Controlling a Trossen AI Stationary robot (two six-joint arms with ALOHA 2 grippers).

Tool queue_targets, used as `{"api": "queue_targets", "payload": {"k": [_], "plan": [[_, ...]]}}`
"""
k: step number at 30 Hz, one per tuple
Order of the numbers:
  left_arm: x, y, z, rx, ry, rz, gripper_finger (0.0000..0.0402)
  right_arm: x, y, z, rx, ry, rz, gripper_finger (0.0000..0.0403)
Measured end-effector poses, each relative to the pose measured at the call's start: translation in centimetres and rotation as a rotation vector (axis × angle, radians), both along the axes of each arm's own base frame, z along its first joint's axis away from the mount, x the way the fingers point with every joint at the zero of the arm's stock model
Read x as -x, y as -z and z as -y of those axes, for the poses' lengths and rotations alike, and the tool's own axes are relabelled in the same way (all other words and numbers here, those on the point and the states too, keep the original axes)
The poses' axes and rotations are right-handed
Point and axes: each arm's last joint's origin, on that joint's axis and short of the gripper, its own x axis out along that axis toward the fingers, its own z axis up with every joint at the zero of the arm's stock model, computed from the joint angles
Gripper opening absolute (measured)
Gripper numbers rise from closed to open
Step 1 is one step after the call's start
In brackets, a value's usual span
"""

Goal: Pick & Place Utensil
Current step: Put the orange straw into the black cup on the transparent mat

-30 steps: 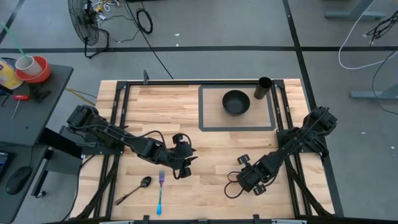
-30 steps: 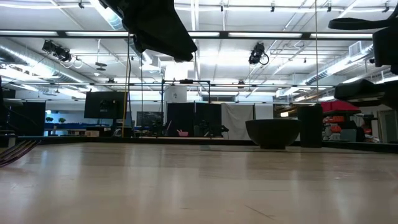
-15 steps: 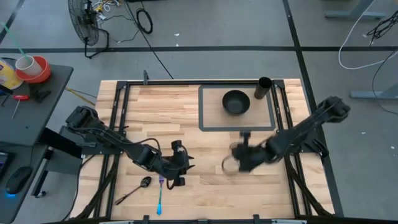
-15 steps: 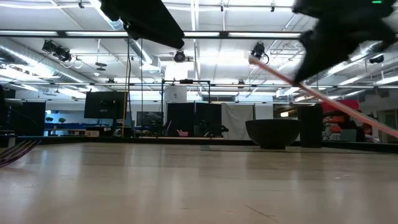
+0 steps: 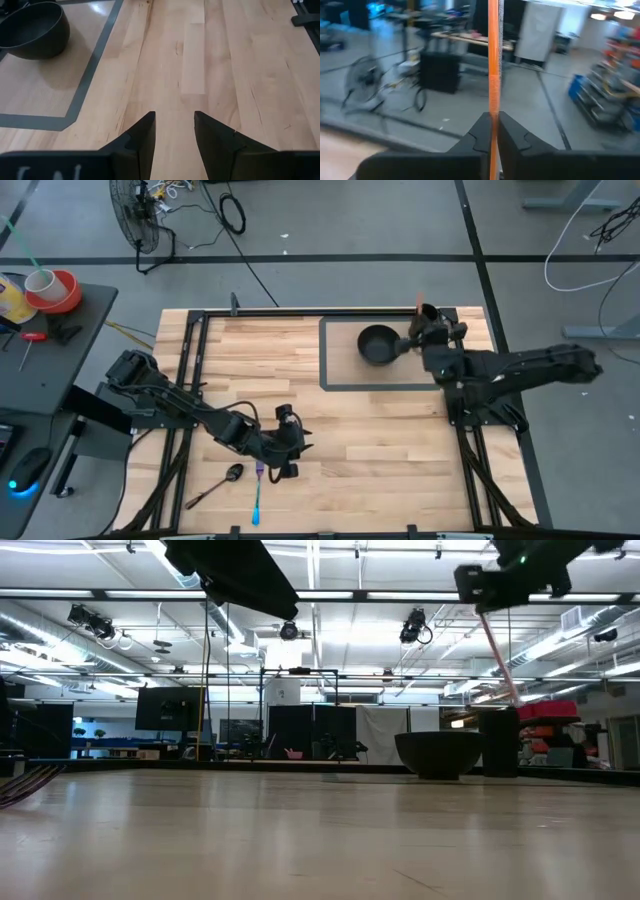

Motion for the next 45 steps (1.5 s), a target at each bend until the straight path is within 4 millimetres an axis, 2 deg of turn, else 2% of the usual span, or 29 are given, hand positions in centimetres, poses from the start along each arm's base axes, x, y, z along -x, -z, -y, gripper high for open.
{"api": "queue_targets", "payload": {"k": [2, 5, 9, 13, 16, 19, 25, 35, 39, 45], "plan": [[0.0, 0.0, 0.0, 0.001, -0.001, 0.001, 0.014, 0.5, 0.6, 1.5, 0.012, 0.077, 0.049, 0.002], [0.0, 0.0, 0.0, 0.004, -0.003, 0.002, 0.014, 0.9, 1.2, 3.6, 0.049, 0.083, 0.143, 0.002], [0.0, 0.0, 0.0, 0.01, -0.003, 0.004, 0.014, 2.2, -0.4, 5.4, 0.219, 0.061, 0.317, 0.002], [0.0, 0.0, 0.0, 0.021, -0.011, 0.005, 0.014, 3.7, -2.1, 6.1, 0.337, 0.172, 0.295, 0.002], [-0.1, 0.0, -0.2, 0.007, -0.01, 0.004, 0.014, 4.1, -2.1, 6.7, 0.364, 0.198, 0.25, 0.002], [-0.3, 0.0, -0.5, 0.0, -0.026, 0.007, 0.014, 4.1, -1.1, 7.9, 0.359, 0.196, 0.218, 0.002], [-0.3, 0.0, -0.6, 0.014, -0.042, 0.01, 0.014, 4.9, 2.1, 10.3, 0.308, 0.278, 0.219, 0.002], [-0.4, 0.0, -0.7, 0.014, -0.045, 0.01, 0.014, 4.8, 6.3, 10.9, 0.179, 0.246, 0.152, 0.0025], [-0.4, 0.0, -0.8, 0.015, -0.052, 0.013, 0.014, 4.8, 7.4, 11.1, 0.114, 0.25, 0.152, 0.0059], [-0.2, 0.2, -0.4, 0.068, 0.01, -0.032, 0.014, 5.0, 7.1, 11.3, 0.117, 0.277, 0.122, 0.0167]]}}
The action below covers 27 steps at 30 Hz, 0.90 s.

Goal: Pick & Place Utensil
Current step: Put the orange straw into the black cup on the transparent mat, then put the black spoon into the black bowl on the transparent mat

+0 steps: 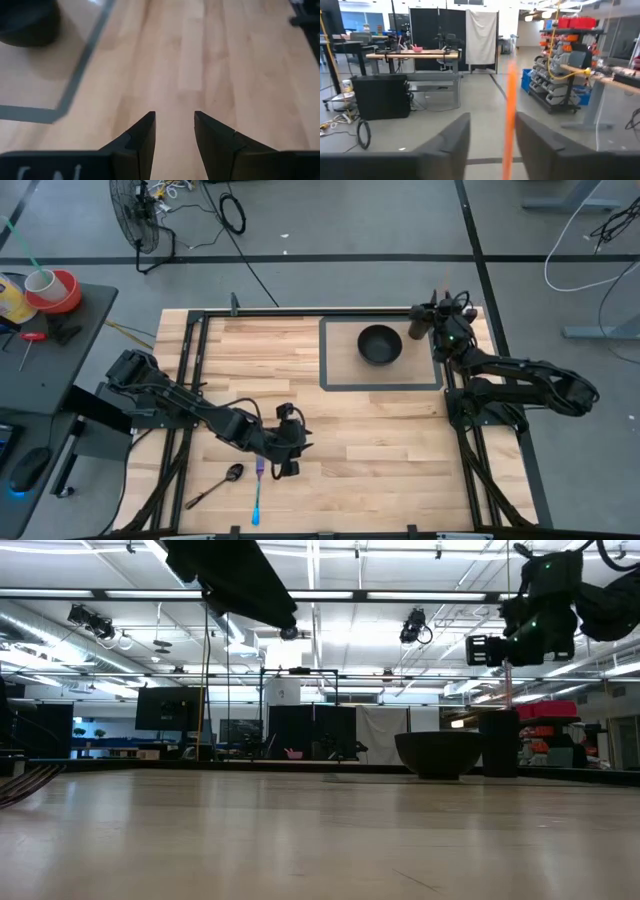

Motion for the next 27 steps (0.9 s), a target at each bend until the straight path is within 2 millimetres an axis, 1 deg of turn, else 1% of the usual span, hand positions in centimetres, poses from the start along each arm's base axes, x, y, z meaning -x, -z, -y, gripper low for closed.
{"api": "queue_targets", "payload": {"k": [3, 6, 8, 10, 12, 14, 18, 22, 27], "plan": [[0.4, 0.1, 0.3, 0.019, 0.034, -0.037, 0.014, -0.4, -1.3, -0.3, 0.012, -0.002, -0.033, 0.0225], [1.7, -0.4, 0.1, 0.072, 0.021, -0.112, 0.014, -1.1, -3.3, -1.0, 0.007, -0.021, -0.092, 0.027], [3.0, -1.0, -0.5, 0.103, -0.024, -0.171, 0.014, -2.0, -4.4, -1.7, 0.006, -0.079, -0.138, 0.029], [4.2, -1.8, -0.9, 0.138, -0.076, -0.19, 0.014, -2.8, -5.5, -2.7, 0.016, -0.127, -0.163, 0.03], [5.2, -2.8, -1.5, 0.185, -0.126, -0.194, 0.014, -3.7, -6.7, -4.0, 0.039, -0.177, -0.158, 0.0304], [5.9, -3.5, -1.7, 0.272, -0.164, -0.193, 0.014, -4.4, -7.7, -5.2, 0.054, -0.229, -0.152, 0.0302], [6.7, -4.1, -1.8, 0.463, -0.202, -0.261, 0.014, -5.5, -9.0, -7.5, 0.08, -0.358, -0.115, 0.0292], [7.6, -3.5, -1.4, 0.541, -0.228, -0.393, 0.014, -6.2, -9.3, -9.4, 0.097, -0.494, -0.102, 0.0282], [9.1, -2.5, -0.7, 0.546, -0.322, -0.549, 0.014, -6.7, -9.1, -11.1, 0.105, -0.577, -0.14, 0.0275]]}}
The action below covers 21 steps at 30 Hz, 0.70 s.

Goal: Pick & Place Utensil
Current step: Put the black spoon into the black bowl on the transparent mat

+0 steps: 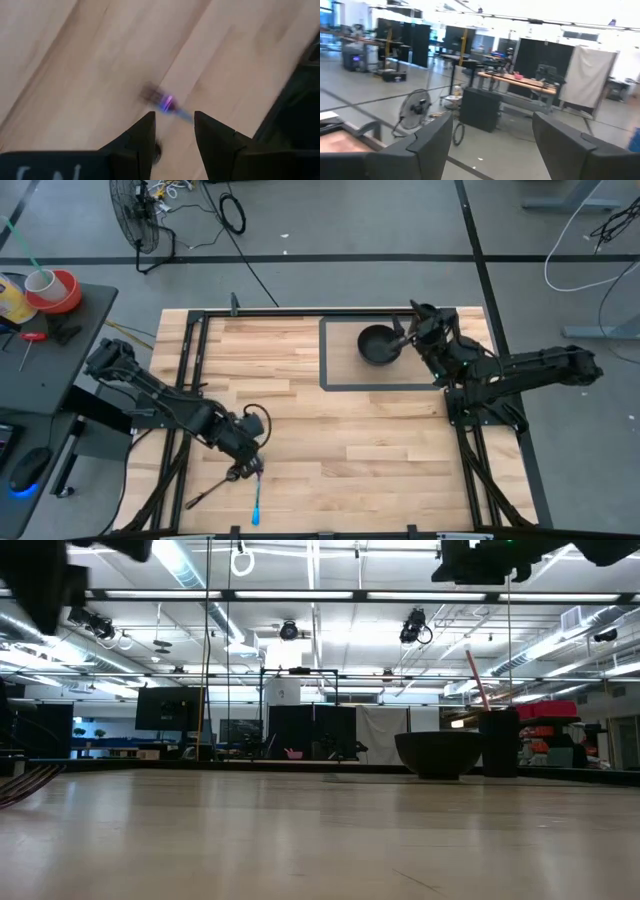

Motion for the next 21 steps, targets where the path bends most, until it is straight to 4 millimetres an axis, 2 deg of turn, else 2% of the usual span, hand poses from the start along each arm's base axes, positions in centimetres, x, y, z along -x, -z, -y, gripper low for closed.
{"api": "queue_targets", "payload": {"k": [9, 16, 21], "plan": [[3.7, 0.7, 3.1, 0.073, -0.131, -0.227, 0.014, -0.3, 0.2, -1.7, 0.011, -0.087, -0.035, 0.0274], [4.8, 4.3, 6.5, -0.065, -0.157, -0.335, 0.014, -0.8, 0.8, -1.8, 0.009, -0.085, -0.075, 0.0274], [5.1, 7.2, 8.7, -0.072, -0.164, -0.454, 0.014, -0.9, 0.9, -1.8, 0.0, -0.092, -0.068, 0.0274]]}}
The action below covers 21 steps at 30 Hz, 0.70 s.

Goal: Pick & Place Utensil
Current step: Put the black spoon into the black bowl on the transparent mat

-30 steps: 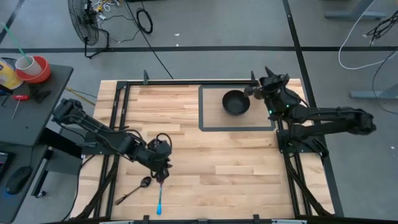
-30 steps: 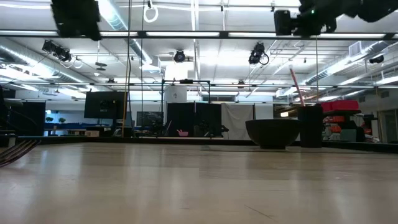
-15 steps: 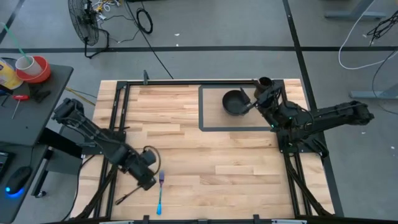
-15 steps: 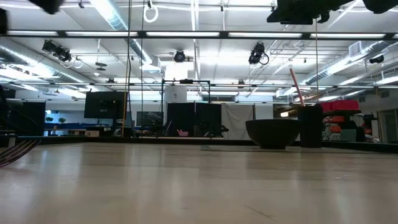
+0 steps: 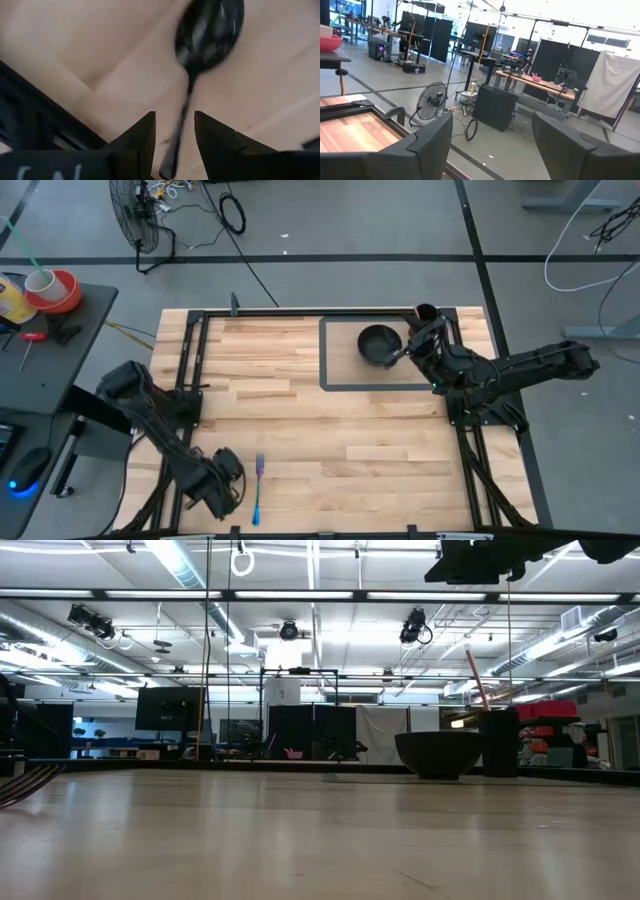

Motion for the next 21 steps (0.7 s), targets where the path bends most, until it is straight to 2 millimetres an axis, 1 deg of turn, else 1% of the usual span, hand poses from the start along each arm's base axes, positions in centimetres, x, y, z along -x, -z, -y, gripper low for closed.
{"api": "queue_targets", "payload": {"k": [3, 5, 10, 16, 21], "plan": [[-0.4, 1.0, 1.0, 0.036, 0.0, 0.017, 0.014, 0.0, 0.0, 0.0, -0.01, -0.004, 0.016, 0.0274], [-0.7, 1.3, 1.1, 0.033, -0.005, 0.038, 0.014, 0.0, 0.0, 0.0, -0.016, -0.005, 0.025, 0.0274], [-0.5, 2.0, 0.9, -0.028, 0.012, 0.011, 0.014, 0.0, 0.0, 0.0, -0.035, -0.01, 0.046, 0.0274], [-0.4, 3.4, 1.1, 0.024, 0.036, 0.039, 0.014, 0.0, 0.2, -0.1, -0.042, -0.017, 0.037, 0.0274], [0.3, 4.5, 0.3, 0.014, -0.013, 0.006, 0.014, -0.1, 0.2, -0.4, -0.042, -0.029, 0.036, 0.0274]]}}
